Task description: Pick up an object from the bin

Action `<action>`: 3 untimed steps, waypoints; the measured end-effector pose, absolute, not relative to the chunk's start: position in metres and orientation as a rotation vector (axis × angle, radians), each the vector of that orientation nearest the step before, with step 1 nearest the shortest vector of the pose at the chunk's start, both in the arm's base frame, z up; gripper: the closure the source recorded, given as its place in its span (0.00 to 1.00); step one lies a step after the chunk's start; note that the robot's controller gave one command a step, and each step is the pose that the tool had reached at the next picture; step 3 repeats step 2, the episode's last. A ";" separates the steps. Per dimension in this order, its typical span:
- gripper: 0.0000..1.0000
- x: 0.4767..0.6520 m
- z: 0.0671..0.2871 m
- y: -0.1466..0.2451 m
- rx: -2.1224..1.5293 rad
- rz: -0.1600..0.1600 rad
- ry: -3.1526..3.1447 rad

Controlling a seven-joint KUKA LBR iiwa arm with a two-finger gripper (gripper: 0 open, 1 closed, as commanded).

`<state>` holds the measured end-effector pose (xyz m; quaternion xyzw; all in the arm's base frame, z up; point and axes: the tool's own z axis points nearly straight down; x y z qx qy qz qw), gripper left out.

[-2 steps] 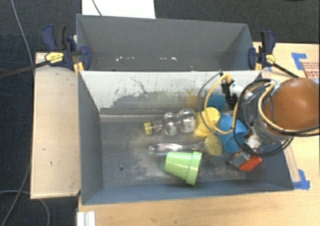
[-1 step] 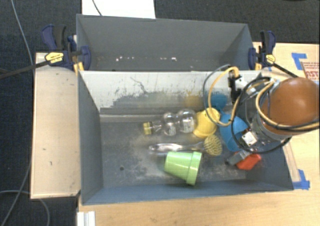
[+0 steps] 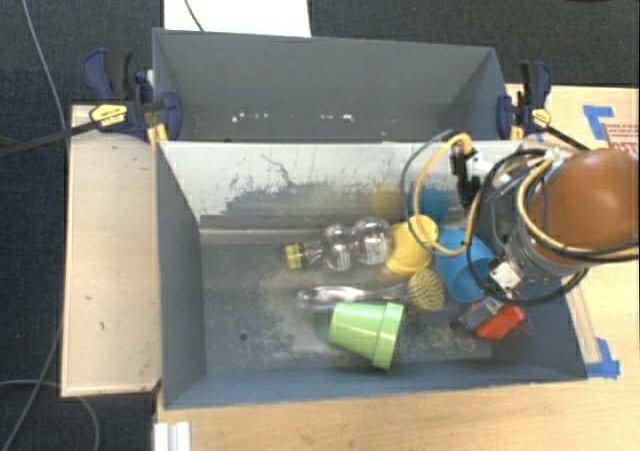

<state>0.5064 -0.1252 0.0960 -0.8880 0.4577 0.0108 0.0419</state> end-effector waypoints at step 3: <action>1.00 0.508 0.174 -0.127 -2.731 0.041 1.376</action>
Offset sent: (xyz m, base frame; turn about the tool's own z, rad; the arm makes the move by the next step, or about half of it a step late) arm 0.0012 -0.0044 0.1738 -0.1223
